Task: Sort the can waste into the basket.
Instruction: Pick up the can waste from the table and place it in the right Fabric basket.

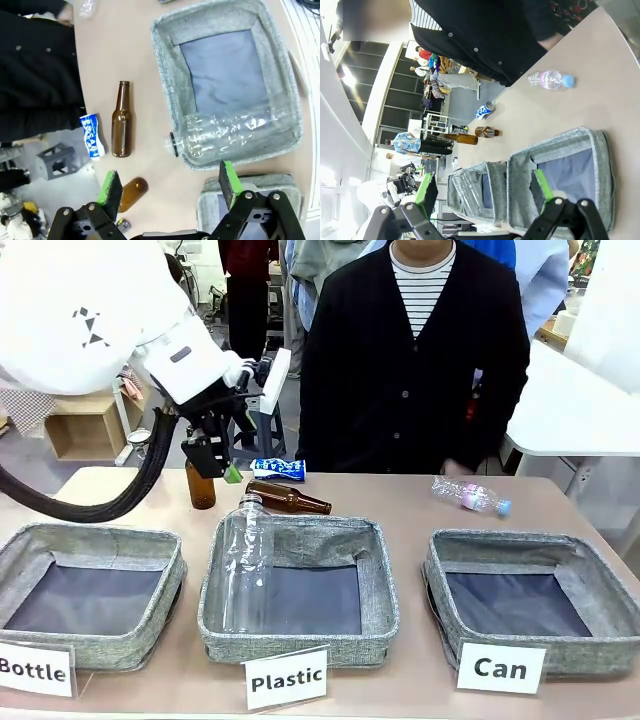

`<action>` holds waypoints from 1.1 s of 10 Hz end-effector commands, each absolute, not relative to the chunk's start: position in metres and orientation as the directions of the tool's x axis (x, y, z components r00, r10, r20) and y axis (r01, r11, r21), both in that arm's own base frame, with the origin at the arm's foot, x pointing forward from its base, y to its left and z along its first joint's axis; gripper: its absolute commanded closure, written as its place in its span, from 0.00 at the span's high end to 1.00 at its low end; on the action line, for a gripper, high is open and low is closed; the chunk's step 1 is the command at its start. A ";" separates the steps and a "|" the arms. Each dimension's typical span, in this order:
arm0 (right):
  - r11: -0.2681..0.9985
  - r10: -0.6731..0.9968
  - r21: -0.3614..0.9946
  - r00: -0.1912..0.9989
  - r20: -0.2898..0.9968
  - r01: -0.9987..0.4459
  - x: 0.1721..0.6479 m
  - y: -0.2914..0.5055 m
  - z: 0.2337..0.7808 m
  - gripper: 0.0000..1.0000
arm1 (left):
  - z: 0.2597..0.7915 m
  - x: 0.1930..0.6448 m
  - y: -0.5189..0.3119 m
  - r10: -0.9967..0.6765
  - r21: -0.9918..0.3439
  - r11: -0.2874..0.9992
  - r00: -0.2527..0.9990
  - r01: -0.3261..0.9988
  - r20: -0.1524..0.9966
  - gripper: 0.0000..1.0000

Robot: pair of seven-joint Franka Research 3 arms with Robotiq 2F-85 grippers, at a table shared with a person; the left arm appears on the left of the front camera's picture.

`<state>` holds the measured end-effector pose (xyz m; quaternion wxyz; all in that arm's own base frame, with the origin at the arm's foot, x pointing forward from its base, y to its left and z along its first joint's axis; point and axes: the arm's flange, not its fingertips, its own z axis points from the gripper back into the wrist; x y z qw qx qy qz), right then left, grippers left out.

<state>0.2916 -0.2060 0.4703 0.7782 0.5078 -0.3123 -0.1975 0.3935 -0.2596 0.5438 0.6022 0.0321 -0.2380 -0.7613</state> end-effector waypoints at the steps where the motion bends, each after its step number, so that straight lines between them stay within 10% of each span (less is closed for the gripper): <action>1: 0.405 -0.626 0.913 0.714 0.315 -0.047 0.295 -0.207 0.470 1.00 | 0.546 0.396 -0.263 -0.951 0.420 -0.078 -0.194 0.904 0.242 1.00; 11: 0.405 -0.626 0.913 0.714 0.315 -0.047 0.295 -0.207 0.470 1.00 | 0.478 0.636 -0.349 -0.993 0.309 -0.032 -0.067 0.951 0.102 1.00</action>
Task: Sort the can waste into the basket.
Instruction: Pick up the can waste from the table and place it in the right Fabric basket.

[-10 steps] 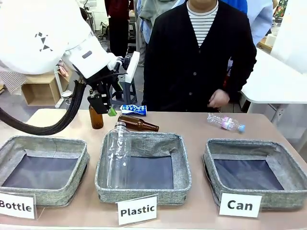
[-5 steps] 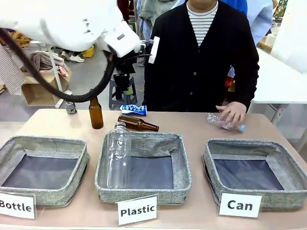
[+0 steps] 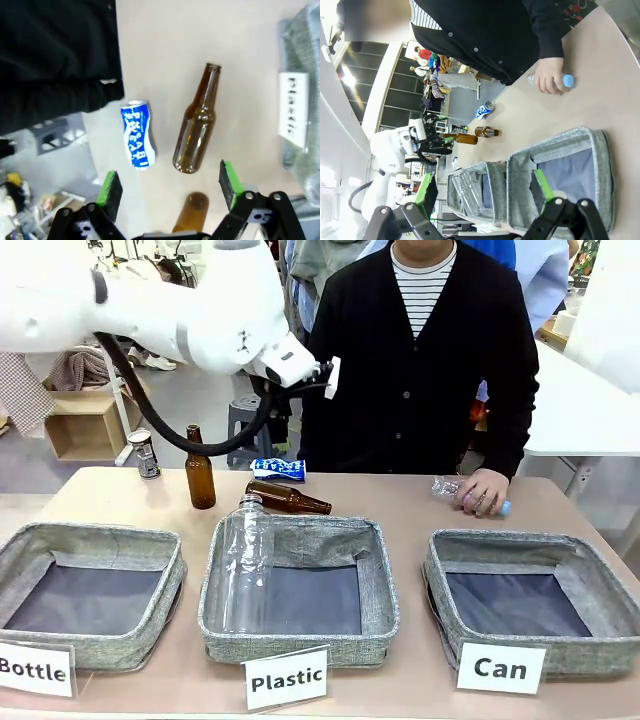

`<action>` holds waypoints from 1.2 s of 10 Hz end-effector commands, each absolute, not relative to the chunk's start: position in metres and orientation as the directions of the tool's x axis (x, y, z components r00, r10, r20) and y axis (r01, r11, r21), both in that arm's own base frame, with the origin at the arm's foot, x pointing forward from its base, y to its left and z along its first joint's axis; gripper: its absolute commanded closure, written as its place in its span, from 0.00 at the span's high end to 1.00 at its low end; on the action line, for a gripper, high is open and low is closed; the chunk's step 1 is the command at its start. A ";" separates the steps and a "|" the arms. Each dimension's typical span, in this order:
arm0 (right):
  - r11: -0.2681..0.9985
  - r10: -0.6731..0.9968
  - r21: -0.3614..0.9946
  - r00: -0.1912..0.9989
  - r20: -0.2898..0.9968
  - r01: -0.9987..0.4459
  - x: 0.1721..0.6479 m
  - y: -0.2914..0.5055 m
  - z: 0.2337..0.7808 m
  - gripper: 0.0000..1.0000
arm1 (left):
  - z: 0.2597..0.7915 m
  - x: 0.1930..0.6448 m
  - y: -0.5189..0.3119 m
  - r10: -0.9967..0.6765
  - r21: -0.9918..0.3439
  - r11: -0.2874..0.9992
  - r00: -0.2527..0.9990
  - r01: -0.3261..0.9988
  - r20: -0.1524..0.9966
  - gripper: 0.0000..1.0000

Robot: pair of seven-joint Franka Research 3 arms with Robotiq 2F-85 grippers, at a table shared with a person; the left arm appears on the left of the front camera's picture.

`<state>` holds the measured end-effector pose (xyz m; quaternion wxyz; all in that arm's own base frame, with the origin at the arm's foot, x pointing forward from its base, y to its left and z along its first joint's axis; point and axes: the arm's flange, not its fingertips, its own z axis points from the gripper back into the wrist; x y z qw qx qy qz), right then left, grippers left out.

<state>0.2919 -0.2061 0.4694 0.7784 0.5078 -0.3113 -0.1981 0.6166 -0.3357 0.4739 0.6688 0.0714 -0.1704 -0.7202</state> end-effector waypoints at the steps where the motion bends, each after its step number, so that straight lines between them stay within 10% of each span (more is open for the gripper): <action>1: 0.405 -0.626 0.913 0.714 0.315 -0.047 0.295 -0.207 0.470 1.00 | 0.458 0.649 -0.348 -0.996 0.290 -0.024 -0.047 0.957 0.075 1.00; 8: 0.405 -0.626 0.913 0.714 0.315 -0.047 0.295 -0.207 0.470 1.00 | 0.379 0.686 -0.340 -0.998 0.299 -0.025 -0.043 0.954 0.053 1.00; 12: 0.405 -0.626 0.913 0.714 0.315 -0.047 0.295 -0.207 0.470 1.00 | 0.500 0.579 -0.301 -0.970 0.175 -0.034 -0.075 0.984 0.233 1.00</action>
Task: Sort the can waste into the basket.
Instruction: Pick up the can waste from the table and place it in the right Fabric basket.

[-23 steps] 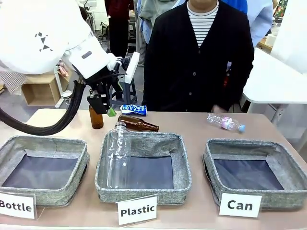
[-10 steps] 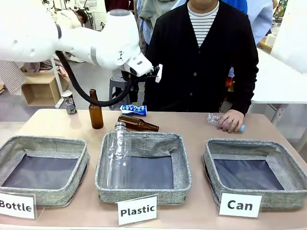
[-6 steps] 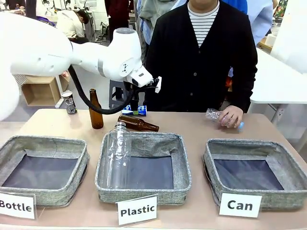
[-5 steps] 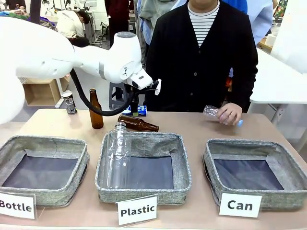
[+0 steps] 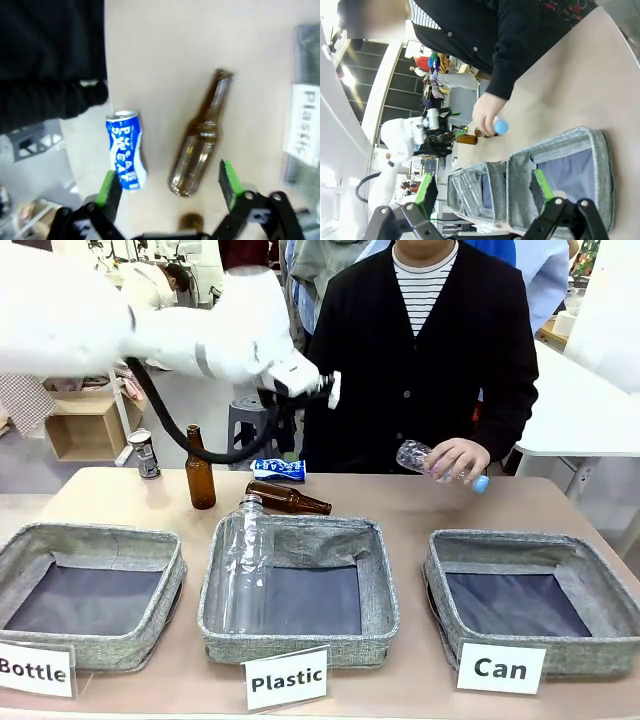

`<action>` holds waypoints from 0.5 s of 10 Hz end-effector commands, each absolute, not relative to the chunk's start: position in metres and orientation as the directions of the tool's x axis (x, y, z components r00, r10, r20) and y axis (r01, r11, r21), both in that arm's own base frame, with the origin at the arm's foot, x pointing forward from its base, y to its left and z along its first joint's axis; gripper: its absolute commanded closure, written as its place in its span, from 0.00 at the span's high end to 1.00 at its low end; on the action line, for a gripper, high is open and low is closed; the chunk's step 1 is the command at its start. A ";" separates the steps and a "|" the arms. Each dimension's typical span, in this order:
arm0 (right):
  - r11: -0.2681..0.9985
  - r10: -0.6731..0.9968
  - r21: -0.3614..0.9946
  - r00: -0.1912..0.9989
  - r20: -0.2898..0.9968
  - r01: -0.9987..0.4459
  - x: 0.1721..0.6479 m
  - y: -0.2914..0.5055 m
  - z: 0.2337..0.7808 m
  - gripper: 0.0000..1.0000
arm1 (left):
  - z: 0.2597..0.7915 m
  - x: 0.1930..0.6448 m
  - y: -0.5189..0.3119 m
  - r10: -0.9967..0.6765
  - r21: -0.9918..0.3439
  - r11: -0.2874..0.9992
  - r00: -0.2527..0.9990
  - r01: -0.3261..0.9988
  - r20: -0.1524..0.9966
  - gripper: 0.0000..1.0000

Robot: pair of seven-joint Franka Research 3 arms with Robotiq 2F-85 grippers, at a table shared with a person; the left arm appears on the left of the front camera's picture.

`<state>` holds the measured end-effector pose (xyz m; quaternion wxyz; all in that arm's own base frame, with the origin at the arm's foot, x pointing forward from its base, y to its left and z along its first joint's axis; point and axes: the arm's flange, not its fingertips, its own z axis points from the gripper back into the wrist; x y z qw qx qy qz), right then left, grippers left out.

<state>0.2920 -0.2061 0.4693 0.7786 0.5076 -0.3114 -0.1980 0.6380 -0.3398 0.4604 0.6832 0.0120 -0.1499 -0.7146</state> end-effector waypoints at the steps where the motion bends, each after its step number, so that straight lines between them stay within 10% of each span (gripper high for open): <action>1: 0.405 -0.626 0.913 0.714 0.315 -0.047 0.295 -0.207 0.470 1.00 | 0.530 0.535 -0.276 -0.963 0.200 -0.040 -0.091 0.979 0.255 1.00; 5: 0.405 -0.626 0.913 0.714 0.315 -0.047 0.295 -0.207 0.470 1.00 | 0.595 0.422 -0.096 -0.912 0.207 0.092 -0.001 0.974 0.410 1.00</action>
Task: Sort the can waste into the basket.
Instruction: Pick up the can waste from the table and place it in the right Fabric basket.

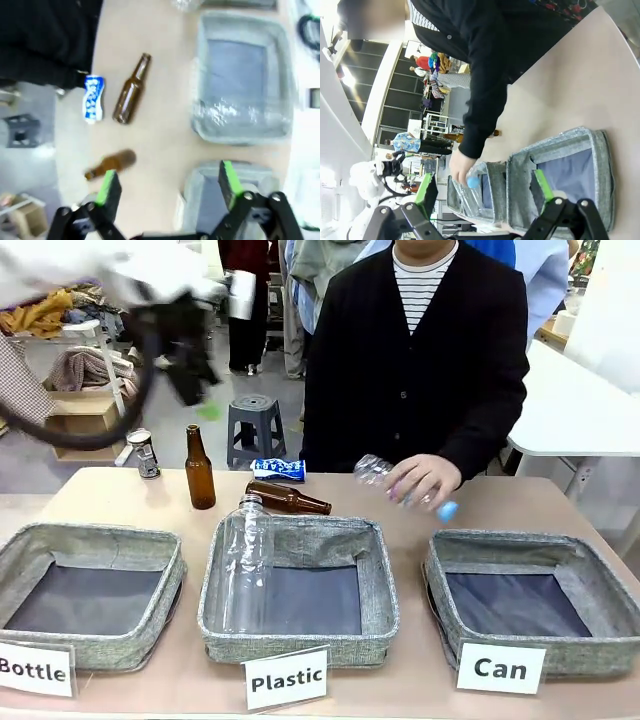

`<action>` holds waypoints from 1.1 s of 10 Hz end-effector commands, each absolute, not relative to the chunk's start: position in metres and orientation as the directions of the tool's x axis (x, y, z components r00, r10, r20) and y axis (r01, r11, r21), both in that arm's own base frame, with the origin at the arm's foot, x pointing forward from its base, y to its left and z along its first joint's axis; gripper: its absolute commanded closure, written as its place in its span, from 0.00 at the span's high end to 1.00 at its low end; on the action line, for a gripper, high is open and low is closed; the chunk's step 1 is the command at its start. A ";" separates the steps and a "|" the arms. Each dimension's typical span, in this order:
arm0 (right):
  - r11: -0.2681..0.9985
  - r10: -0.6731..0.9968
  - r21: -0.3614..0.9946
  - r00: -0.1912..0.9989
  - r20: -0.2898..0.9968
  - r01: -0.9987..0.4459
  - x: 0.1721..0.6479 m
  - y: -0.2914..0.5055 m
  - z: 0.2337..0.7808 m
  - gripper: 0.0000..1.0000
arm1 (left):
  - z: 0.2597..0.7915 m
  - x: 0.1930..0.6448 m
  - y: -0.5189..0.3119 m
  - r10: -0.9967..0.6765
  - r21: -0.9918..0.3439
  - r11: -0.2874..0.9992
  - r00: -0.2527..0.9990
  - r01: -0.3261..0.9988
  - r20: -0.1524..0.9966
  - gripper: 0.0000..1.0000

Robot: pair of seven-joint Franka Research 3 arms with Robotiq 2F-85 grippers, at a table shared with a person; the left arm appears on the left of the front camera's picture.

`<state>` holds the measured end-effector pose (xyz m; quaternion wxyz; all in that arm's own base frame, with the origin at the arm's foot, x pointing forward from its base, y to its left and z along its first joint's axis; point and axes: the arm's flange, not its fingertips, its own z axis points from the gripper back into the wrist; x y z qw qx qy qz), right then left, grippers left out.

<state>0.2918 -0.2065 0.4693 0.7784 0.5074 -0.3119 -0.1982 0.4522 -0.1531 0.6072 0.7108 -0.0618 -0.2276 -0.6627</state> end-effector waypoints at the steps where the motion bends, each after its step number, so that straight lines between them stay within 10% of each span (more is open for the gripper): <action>1: 0.405 -0.626 0.913 0.714 0.315 -0.047 0.295 -0.207 0.470 1.00 | 0.604 0.397 -0.046 -0.853 0.214 0.035 -0.082 0.976 0.516 1.00; 6: 0.405 -0.626 0.913 0.714 0.315 -0.047 0.295 -0.207 0.470 1.00 | 0.559 0.319 0.093 -0.606 0.215 0.255 -0.018 0.943 0.795 1.00; 11: 0.405 -0.626 0.913 0.714 0.315 -0.047 0.295 -0.207 0.470 1.00 | 0.603 0.354 0.009 -0.760 0.288 0.152 -0.074 0.945 0.646 1.00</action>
